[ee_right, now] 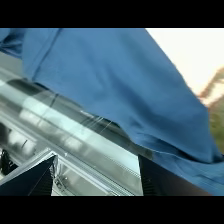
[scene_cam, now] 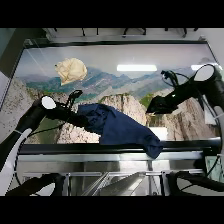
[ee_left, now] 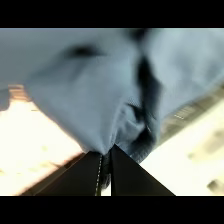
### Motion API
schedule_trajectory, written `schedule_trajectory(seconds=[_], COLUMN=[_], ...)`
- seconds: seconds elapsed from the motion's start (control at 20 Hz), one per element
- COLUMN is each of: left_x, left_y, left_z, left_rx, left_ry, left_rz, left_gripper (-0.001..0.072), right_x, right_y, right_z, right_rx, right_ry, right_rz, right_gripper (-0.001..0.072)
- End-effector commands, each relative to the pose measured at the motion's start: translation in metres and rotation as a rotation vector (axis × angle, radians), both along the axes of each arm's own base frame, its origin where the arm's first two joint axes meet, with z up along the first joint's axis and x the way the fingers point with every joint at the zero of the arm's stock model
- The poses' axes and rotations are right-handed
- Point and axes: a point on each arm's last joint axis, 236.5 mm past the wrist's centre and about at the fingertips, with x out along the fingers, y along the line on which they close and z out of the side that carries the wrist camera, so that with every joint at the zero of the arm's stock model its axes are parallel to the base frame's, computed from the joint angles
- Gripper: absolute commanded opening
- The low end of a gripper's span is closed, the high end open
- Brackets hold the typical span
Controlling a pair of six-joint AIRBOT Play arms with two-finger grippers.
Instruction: Fold the shirts.
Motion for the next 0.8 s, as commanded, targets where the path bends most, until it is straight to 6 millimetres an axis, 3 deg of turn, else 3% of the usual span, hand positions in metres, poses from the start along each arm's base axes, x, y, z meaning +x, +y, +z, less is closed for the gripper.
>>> schedule_trajectory(seconds=[0.0,0.15,0.35,0.55,0.75], left_x=[-0.016,-0.020,-0.023,-0.024,-0.027], left_y=[-0.011,-0.014,-0.013,-0.011,-0.010], left_z=[0.027,0.031,0.030,0.029,0.028], left_rx=[-0.004,-0.006,0.000,0.008,0.010], left_ry=[-0.042,-0.045,-0.027,-0.027,-0.014], left_rz=[-0.018,-0.017,-0.016,-0.019,-0.028], left_gripper=[0.0019,0.0019,0.0019,0.0019,0.0019], right_x=[-0.017,-0.024,-0.025,-0.023,-0.013], right_y=[0.042,0.087,0.152,0.193,0.211], right_z=[-0.029,-0.064,-0.089,-0.127,-0.146], right_rx=[0.057,0.042,0.049,0.074,0.090], right_ry=[0.017,-0.036,-0.096,-0.069,-0.074], right_rz=[0.060,0.060,0.046,-0.016,-0.089], right_gripper=[0.0596,0.0598,0.0598,0.0597,0.0597])
